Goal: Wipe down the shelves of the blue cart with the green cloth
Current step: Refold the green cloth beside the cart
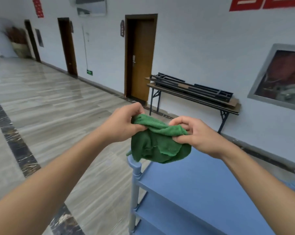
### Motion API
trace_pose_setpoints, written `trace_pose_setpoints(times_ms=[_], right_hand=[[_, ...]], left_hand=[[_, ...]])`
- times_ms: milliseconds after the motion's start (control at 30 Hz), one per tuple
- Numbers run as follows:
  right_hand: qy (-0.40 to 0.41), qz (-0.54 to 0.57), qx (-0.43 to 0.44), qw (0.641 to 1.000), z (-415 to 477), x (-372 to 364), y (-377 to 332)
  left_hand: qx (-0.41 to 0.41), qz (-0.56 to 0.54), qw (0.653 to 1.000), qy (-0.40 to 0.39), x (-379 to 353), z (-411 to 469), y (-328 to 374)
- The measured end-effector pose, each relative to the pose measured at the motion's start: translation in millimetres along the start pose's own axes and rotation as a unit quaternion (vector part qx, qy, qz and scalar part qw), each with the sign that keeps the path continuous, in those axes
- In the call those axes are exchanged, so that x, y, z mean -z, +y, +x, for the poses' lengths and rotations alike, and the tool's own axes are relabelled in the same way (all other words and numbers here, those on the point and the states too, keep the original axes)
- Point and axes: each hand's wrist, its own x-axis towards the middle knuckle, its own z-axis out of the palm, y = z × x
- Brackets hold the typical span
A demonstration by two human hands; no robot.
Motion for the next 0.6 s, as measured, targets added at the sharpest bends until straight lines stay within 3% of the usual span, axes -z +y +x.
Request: trace_pose_setpoints(times_ms=[100, 267, 500, 600], right_hand=[[-0.049, 0.035, -0.044, 0.997, 5, 12, -6], [-0.191, 0.107, -0.069, 0.973, 22, 34, 21], [-0.216, 0.13, -0.064, 0.966, 76, 85, 77], [-0.225, 0.127, -0.044, 0.965, 112, 110, 88]], left_hand=[[-0.013, -0.006, 1.0, -0.006, -2, 18, 6], [0.017, -0.075, 0.994, -0.083, -11, 42, 3], [0.11, -0.196, 0.95, -0.215, -16, 95, -16], [0.122, -0.236, 0.938, -0.223, -26, 131, -26]])
